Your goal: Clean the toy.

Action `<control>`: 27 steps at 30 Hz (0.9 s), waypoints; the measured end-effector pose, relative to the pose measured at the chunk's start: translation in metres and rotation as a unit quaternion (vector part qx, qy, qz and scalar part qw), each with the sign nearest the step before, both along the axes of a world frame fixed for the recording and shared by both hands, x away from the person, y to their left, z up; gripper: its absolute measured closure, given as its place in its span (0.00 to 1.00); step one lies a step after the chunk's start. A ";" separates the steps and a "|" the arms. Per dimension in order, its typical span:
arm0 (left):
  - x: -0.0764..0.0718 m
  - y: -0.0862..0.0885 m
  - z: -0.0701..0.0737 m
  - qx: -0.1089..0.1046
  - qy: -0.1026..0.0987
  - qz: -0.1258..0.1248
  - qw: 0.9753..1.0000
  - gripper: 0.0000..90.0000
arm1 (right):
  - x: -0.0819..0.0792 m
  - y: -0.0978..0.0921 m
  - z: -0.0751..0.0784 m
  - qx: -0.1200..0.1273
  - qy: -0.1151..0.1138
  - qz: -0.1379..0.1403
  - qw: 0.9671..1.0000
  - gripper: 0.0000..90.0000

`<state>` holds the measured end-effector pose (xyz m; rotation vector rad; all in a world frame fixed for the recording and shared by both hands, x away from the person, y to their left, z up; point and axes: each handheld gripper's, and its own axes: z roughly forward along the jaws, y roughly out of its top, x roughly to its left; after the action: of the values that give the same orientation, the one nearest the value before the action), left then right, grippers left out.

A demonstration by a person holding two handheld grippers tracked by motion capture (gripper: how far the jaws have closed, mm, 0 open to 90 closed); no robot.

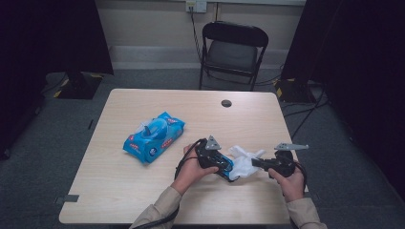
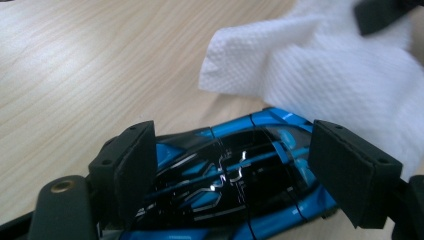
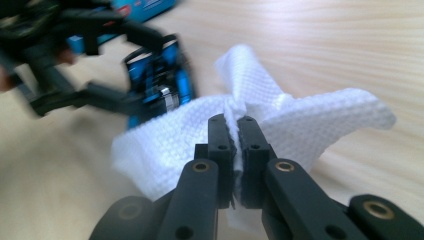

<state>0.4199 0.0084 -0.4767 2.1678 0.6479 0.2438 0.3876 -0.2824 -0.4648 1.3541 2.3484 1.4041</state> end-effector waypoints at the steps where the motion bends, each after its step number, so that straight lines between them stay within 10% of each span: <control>1: -0.002 0.001 0.001 0.003 0.001 0.001 1.000 0.22 | 0.002 -0.002 0.000 0.001 -0.001 -0.010 1.000 0.97; 13: -0.014 0.009 0.002 0.008 0.004 -0.003 1.000 0.25 | 0.043 -0.001 0.005 -0.008 -0.033 -0.073 0.997 0.96; 27: -0.016 0.014 -0.006 -0.003 -0.004 -0.001 1.000 0.22 | 0.073 0.061 -0.019 -0.041 -0.013 -0.066 0.997 0.95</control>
<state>0.4043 0.0227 -0.4827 2.1605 0.6424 0.2486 0.4602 -0.2215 -0.4839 1.4307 2.2269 1.2682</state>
